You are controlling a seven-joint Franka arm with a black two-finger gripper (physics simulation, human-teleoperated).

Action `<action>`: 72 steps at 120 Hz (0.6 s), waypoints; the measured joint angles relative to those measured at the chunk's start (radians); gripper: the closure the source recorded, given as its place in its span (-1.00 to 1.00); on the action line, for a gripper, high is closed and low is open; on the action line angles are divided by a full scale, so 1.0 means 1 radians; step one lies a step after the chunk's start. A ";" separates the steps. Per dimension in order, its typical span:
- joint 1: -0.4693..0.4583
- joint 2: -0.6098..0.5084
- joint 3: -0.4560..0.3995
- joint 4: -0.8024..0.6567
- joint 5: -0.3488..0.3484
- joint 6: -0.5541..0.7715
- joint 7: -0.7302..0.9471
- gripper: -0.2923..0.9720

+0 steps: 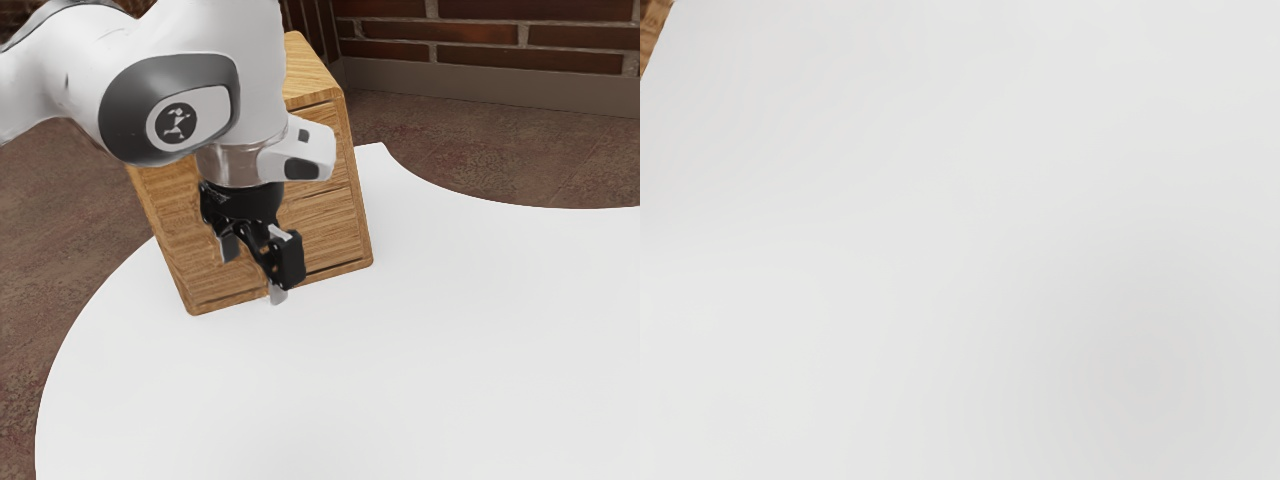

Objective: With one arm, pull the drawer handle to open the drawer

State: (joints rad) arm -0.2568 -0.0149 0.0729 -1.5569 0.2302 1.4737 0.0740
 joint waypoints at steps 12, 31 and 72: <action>0.017 0.035 0.009 -0.042 0.001 0.138 0.140 -0.54; 0.034 0.003 0.024 -0.018 0.034 0.309 0.330 -0.54; 0.168 0.096 0.031 0.111 0.097 0.399 0.595 -0.54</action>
State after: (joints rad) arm -0.0890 0.0812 0.1043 -1.4457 0.3275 1.8727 0.6692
